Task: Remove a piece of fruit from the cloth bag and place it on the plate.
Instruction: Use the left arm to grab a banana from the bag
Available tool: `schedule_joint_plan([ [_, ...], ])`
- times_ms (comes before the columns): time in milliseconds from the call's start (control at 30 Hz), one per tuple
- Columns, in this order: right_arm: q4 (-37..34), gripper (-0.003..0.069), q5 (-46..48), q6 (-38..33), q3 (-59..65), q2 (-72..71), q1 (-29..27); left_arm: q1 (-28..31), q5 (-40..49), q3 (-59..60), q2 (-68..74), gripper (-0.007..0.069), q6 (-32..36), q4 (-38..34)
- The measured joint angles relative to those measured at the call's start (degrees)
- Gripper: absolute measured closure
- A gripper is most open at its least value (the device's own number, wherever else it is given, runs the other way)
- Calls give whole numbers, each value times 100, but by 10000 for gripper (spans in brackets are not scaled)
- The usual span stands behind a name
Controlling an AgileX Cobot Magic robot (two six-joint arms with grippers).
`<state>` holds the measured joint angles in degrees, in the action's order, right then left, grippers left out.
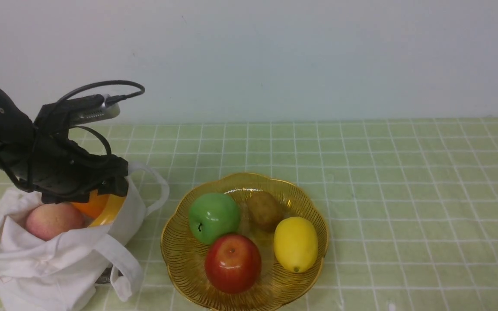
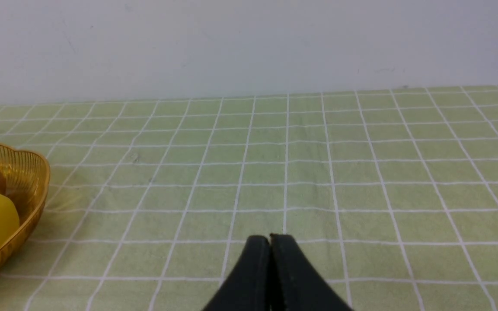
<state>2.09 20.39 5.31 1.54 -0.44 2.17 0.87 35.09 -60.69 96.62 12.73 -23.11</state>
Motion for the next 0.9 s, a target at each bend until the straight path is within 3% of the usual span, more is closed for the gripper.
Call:
schedule_joint_plan([
  [367, 0, 673, 0, 0, 0, 0, 0, 0, -259, -4, 463, 120, 804, -714],
  [500, 0, 673, 0, 0, 0, 0, 0, 0, -289, -4, 595, 168, 906, -826],
  [633, 0, 673, 0, 0, 0, 0, 0, 0, -356, -6, 627, 331, 930, -826],
  [900, 0, 673, 0, 0, 0, 0, 0, 0, -346, -59, 86, 338, 1010, -379],
])
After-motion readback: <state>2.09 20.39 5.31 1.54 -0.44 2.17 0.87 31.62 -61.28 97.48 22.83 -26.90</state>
